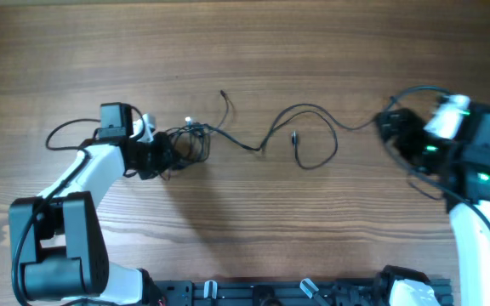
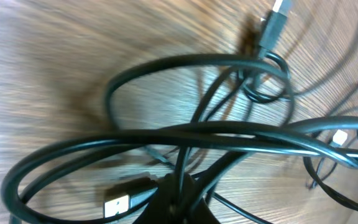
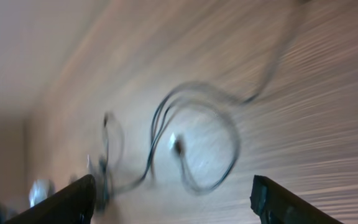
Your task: Untangle cables
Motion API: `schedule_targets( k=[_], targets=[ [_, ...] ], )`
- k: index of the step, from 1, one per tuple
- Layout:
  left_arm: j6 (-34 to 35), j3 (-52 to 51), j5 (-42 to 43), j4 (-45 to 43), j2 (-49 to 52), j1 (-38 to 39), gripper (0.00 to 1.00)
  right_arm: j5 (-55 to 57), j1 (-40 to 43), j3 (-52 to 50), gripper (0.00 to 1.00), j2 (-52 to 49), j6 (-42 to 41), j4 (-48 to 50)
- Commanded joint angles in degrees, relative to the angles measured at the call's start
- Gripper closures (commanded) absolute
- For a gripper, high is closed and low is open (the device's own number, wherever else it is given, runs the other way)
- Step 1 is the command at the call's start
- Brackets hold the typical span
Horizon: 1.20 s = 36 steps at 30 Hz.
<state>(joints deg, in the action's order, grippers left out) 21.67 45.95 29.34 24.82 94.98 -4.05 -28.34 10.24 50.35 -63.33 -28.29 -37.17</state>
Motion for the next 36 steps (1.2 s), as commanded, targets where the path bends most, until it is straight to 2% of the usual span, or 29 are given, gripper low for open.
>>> schedule_targets(
  k=[1,4,7,11,14,16,18,22,23,26,28,29,31,33,34,36],
  targets=[
    [0.22,-0.28,2.12,-1.07,-0.5,1.7,0.96,-0.17,-13.38,-0.26,0.18,-4.42,3.08,1.99],
    [1.31,-0.31,2.14,-1.05,-0.5,1.7,0.96,-2.4,-23.63,-0.26,0.22,-10.36,2.67,7.74],
    [1.31,-0.31,2.16,-0.61,-0.5,1.7,0.96,-8.94,-33.22,-0.26,0.24,-18.95,2.25,18.23],
    [1.31,-0.31,2.36,-0.39,-0.5,1.7,0.96,-9.75,-41.68,-0.26,0.25,-29.57,-5.97,31.8],
    [1.31,-0.31,2.38,-0.35,-0.5,1.7,0.96,-9.55,-45.42,-0.26,0.25,-34.42,-8.02,38.95],
    [1.29,-0.31,2.38,0.13,-0.5,1.73,0.96,-5.05,-47.15,-0.26,0.25,-37.51,-11.23,43.43],
    [1.29,-0.31,2.38,1.51,-0.48,1.73,0.96,-0.04,-47.89,-0.26,0.25,-40.46,-15.15,48.78],
    [1.25,-0.31,3.5,3.61,-0.5,2.91,0.96,2.36,-47.89,-0.26,0.26,-44.85,-19.3,60.11],
    [1.27,-0.31,4.09,3.65,-0.48,3.69,0.96,2.67,-47.89,-0.26,0.33,-45.46,-20.48,61.9],
    [1.27,-0.31,4.28,3.39,-0.48,6.43,0.96,2.38,-47.89,-0.26,0.68,-46.23,-22.84,64.39],
    [1.22,-0.31,4.11,2.69,-0.5,8.35,0.87,1.95,-47.87,-0.26,0.9,-46.23,-22.64,63.78],
    [1.22,-0.31,4.0,2.12,-0.5,8.76,0.8,1.95,-47.76,-0.26,0.95,-46.23,-22.64,63.28],
    [1.25,-0.26,4.04,0.72,-0.5,8.61,0.71,0.44,-47.01,-0.26,0.96,-46.21,-21.38,62.86],
    [1.25,1.01,4.76,1.31,-1.05,7.65,0.69,-1.64,-45.59,-0.26,0.95,-46.18,-19.82,62.75],
    [1.22,1.64,4.76,1.84,-1.62,7.32,0.69,-1.99,-44.92,-0.26,0.91,-46.18,-19.61,62.36],
    [1.03,2.58,4.68,1.99,-3.45,6.75,0.7,-1.97,-44.19,-0.26,0.71,-46.18,-19.17,61.02]
  ],
)
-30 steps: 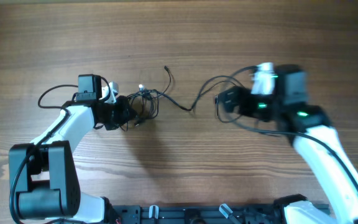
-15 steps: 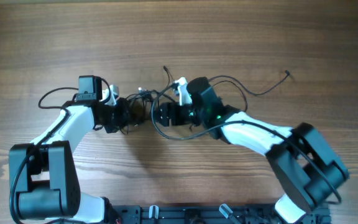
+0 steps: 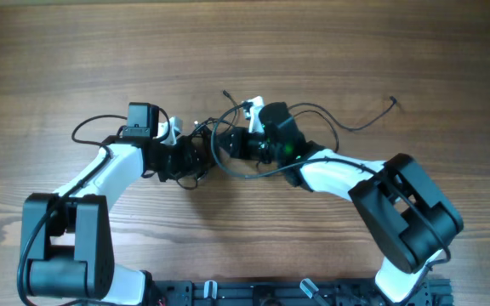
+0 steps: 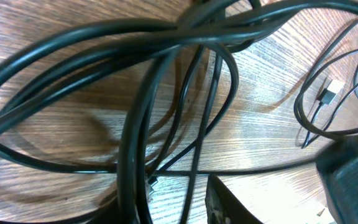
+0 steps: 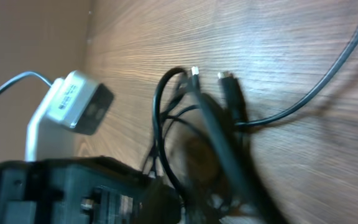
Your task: Untangle cables
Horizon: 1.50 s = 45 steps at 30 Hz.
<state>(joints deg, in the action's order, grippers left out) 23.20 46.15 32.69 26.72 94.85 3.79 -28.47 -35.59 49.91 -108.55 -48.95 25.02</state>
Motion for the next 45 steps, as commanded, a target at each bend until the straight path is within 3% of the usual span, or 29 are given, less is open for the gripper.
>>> schedule_targets(
  k=[1,3,7,12,17,21,25,27,29,32,36,40,45],
  targets=[
    [-0.5,2.6,1.09,-0.33,-4.42,-1.09,0.7,-1.99,1.77,0.17,0.62,-0.96,3.28,-1.88],
    [-0.48,2.67,0.72,-0.85,-7.65,-1.07,0.69,-2.89,0.83,0.17,0.46,-0.96,10.23,-2.12],
    [-0.46,2.67,0.72,-0.83,-10.95,-1.07,0.64,1.75,-1.29,0.17,0.31,-0.96,12.74,-2.36],
    [-0.44,2.67,0.74,0.0,-12.57,-1.03,0.6,14.4,-3.23,0.17,0.27,-1.99,4.31,-2.36],
    [-0.42,2.67,0.87,1.44,-12.57,-1.03,0.62,15.19,-3.23,0.2,0.26,-6.12,2.01,3.41],
    [-0.26,2.67,0.94,1.38,-12.57,-1.03,0.6,13.46,-3.23,0.26,0.45,-7.45,2.12,7.67],
    [-0.28,2.67,0.9,-0.2,-12.57,-1.07,0.54,13.84,-3.13,0.31,0.46,-7.5,2.47,7.72],
    [-0.31,2.67,-0.33,-2.95,-12.57,-1.07,0.46,13.81,-3.28,0.31,0.46,-7.5,2.45,7.69],
    [-0.28,2.67,-7.1,-5.4,-12.57,-1.03,0.44,13.79,-3.5,0.31,0.43,-7.98,2.32,7.5],
    [-0.31,2.62,-14.6,-5.53,-12.46,-1.03,0.44,13.57,-3.63,0.35,0.47,-9.57,0.68,7.56],
    [-0.31,2.62,-19.02,-5.6,-9.77,-1.03,0.44,12.92,-3.63,0.39,0.77,-10.56,-0.74,9.29],
    [-0.33,2.62,-19.52,-6.82,-4.76,-1.03,0.42,11.06,-3.61,0.39,0.95,-10.56,-0.76,9.79],
    [-2.75,2.62,-19.5,-8.79,0.5,-1.03,0.42,4.87,-2.64,0.39,0.95,-10.54,0.22,10.08]
  ],
)
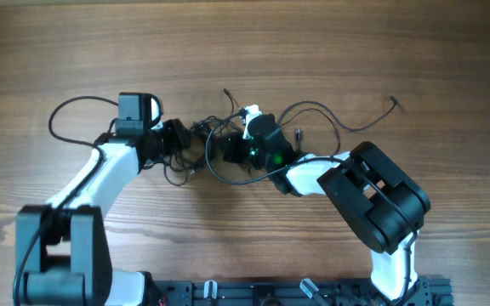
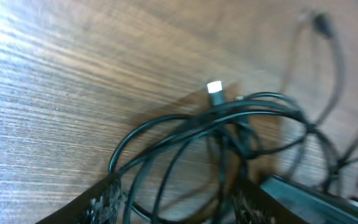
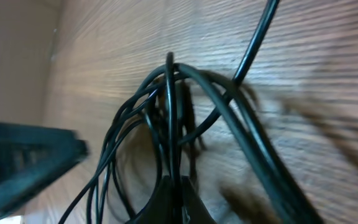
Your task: Untangle cables
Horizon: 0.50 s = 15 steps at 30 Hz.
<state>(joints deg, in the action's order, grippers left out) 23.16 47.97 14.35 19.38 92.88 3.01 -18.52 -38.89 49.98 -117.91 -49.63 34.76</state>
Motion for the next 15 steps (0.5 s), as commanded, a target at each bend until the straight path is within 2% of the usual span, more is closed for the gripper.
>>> schedule_targets(
  k=[1,4,6,10,11,12,14,15],
  targets=[
    [-4.31,0.81,-1.14,-2.05,2.89,-0.24,0.43,-6.32,1.11,0.33,0.96,-1.16,1.6,0.37],
    [-10.67,0.81,-0.92,-3.87,3.48,-0.22,0.43,-12.79,3.98,0.33,0.95,-1.09,2.03,0.42],
    [-14.71,0.79,-0.96,-3.72,3.56,-0.17,0.49,-17.14,6.36,0.33,0.95,-0.92,2.32,0.92],
    [-16.33,0.74,-0.94,-3.08,4.39,-0.15,0.78,-23.67,10.8,0.33,0.95,1.31,2.99,2.25],
    [-16.31,0.72,-0.85,-3.04,4.85,-0.09,0.78,-24.04,11.56,0.33,0.95,2.36,3.17,2.05],
    [-16.33,0.7,-0.74,-3.06,5.53,0.2,0.71,-24.04,12.0,0.33,0.95,3.37,3.17,2.01],
    [-16.33,0.68,1.36,-2.99,7.23,1.31,0.51,-24.0,12.13,0.33,0.96,4.87,4.72,1.99],
    [-16.33,0.68,3.08,-3.02,8.07,2.03,0.49,-24.0,12.07,0.33,0.95,5.18,5.14,1.79]
  ],
)
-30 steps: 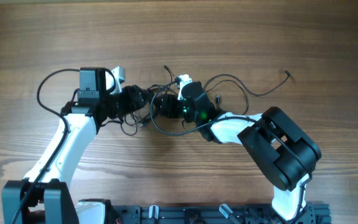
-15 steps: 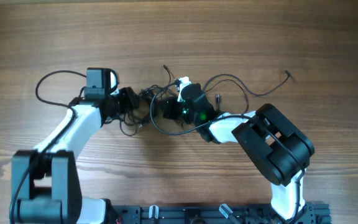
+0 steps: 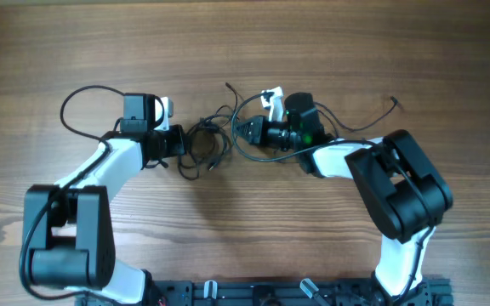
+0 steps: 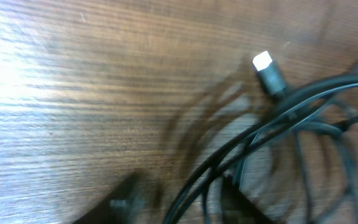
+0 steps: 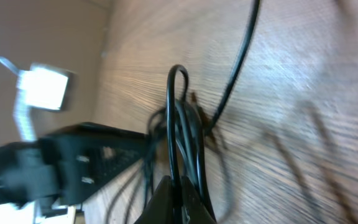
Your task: Untangle cables
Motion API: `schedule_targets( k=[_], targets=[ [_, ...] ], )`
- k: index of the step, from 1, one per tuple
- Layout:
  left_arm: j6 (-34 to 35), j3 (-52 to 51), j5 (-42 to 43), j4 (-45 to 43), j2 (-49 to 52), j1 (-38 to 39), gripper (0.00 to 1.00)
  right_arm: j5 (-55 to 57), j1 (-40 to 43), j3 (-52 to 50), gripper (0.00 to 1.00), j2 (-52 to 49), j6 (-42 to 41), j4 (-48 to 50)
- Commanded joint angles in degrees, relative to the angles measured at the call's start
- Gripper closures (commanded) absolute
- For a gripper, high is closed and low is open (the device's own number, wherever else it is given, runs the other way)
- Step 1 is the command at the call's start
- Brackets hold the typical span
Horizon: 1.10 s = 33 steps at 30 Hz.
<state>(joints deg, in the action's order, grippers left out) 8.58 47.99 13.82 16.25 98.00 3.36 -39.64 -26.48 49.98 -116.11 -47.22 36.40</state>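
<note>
A knot of black cables (image 3: 202, 144) lies on the wooden table (image 3: 330, 42), left of centre. My left gripper (image 3: 179, 141) is at its left edge. In the left wrist view its blurred fingers stand apart at the left gripper (image 4: 188, 202), with cable strands (image 4: 229, 155) running between them; a white-tipped plug (image 4: 267, 67) lies ahead. My right gripper (image 3: 247, 133) is just right of the knot. It is shut at the right gripper (image 5: 180, 193) on a black cable loop (image 5: 178, 112). A thin strand ends at a plug (image 3: 395, 102) far right.
The left arm's own wire (image 3: 79, 106) loops out over the table behind it. The left arm's dark body (image 5: 73, 168) fills the left of the right wrist view, close to the held loop. A black rail (image 3: 296, 293) runs along the near edge.
My right gripper, still shut on the cable, now sits further right and slightly back from the knot. The held loop stands apart from the clump. The left gripper has barely shifted.
At first my left gripper was shut on the knot while the right gripper stood open at the far right. Then the right gripper was at the knot beside the left. Later it was shut on a strand with the left fingers apart, and now holds it away to the right.
</note>
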Motion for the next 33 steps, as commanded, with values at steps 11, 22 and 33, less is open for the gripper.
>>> schedule_targets(
  k=[11,22,33],
  targets=[
    [3.93,0.66,7.82,-0.35,4.57,6.75,0.28,-1.11,-0.57,0.33,0.95,3.43,7.72,-7.56],
    [8.74,0.66,-8.15,4.04,9.38,9.33,0.96,-2.16,8.15,0.33,0.95,19.21,10.75,-16.09],
    [8.85,0.68,-10.08,7.78,9.4,-0.35,0.96,15.06,41.0,0.33,0.95,57.31,16.24,-44.39]
  ],
)
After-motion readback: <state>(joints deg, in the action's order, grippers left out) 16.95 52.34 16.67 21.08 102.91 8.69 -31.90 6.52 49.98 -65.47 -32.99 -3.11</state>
